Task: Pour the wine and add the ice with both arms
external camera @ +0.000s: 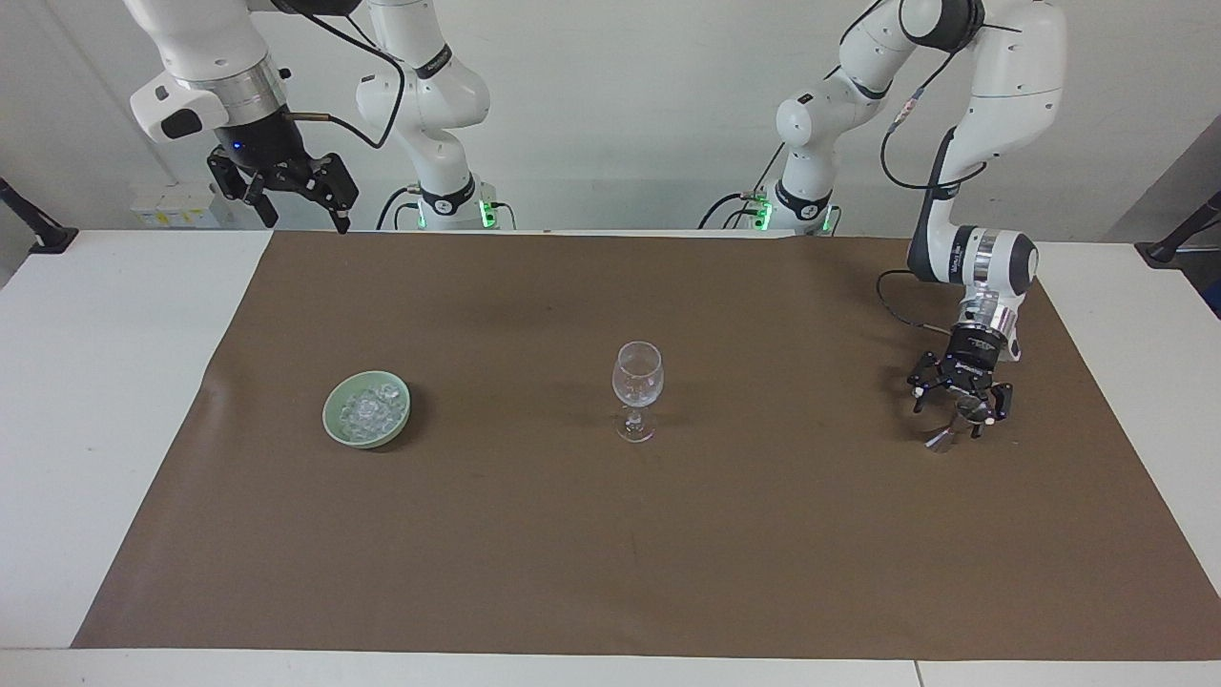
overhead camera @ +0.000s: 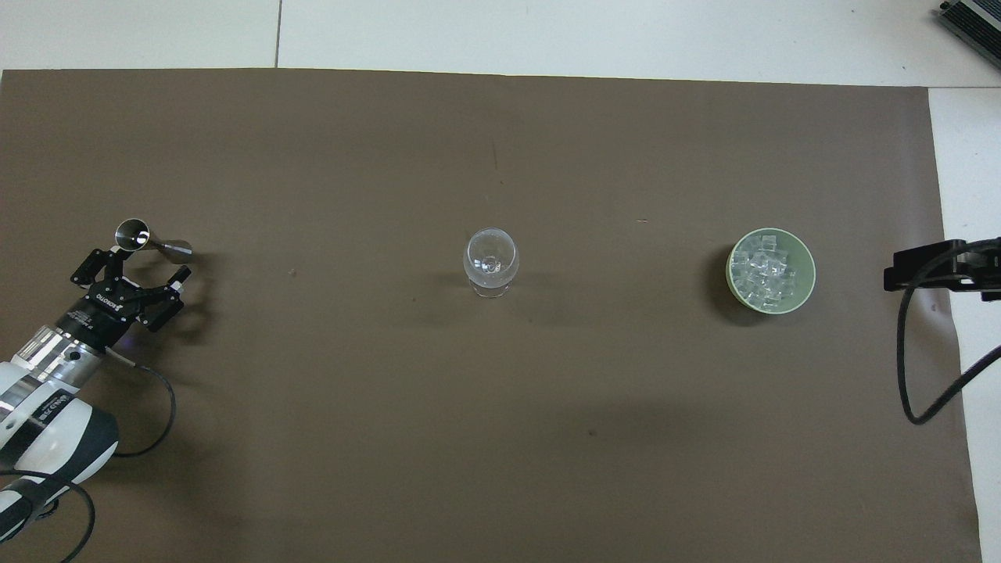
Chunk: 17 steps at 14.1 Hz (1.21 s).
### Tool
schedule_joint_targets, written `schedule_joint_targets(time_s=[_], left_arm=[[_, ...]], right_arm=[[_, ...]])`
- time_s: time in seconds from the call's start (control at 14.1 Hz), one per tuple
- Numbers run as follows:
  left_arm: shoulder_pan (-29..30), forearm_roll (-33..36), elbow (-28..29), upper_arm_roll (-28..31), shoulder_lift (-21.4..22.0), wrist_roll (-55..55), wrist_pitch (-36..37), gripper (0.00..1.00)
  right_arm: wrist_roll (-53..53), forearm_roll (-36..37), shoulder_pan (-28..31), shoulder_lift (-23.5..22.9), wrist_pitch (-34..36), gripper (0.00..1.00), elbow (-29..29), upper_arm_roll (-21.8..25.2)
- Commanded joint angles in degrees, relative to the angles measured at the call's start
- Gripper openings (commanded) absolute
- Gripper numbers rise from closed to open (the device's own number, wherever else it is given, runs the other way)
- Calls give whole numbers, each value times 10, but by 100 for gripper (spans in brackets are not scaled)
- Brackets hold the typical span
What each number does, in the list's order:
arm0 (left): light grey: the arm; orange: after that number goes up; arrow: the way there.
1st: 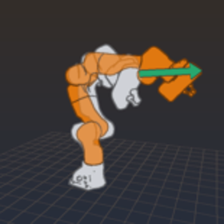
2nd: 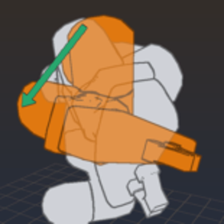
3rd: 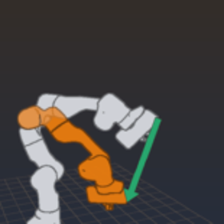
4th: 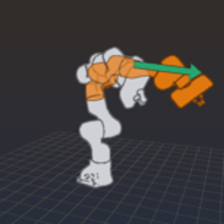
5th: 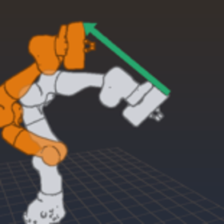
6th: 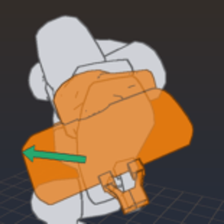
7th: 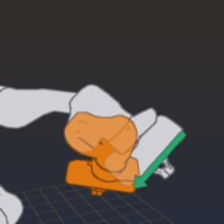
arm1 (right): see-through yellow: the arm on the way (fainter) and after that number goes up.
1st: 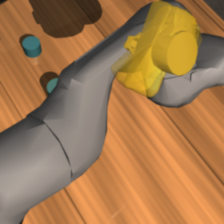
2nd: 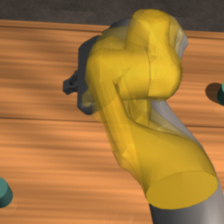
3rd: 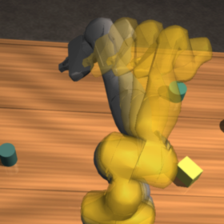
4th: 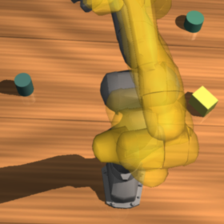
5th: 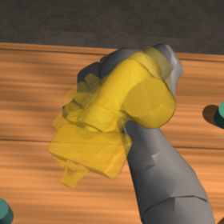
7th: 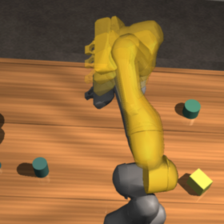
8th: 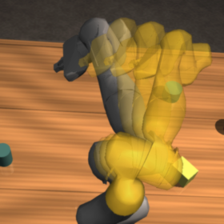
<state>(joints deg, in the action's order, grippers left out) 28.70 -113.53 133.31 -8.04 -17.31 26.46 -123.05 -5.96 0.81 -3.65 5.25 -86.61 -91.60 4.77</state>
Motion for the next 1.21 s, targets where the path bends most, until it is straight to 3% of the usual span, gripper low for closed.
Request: schedule_joint_targets(time_s=[0.0,0.28,0.5,1.14], left_arm=[[-9,-16,-9,6,-8,-11,-3,100],[-10,-25,-9,6,-8,-12,-3,99],[-10,-28,-11,5,-8,-13,-1,76],[-11,-51,-17,4,-9,-12,4,76]], right_arm=[[-2,-8,2,13,-7,100,-16,-2],[-2,-8,2,13,-7,100,-16,-2],[-2,-8,2,13,-7,100,-16,-2],[-2,-8,2,13,-7,100,-16,-2]])
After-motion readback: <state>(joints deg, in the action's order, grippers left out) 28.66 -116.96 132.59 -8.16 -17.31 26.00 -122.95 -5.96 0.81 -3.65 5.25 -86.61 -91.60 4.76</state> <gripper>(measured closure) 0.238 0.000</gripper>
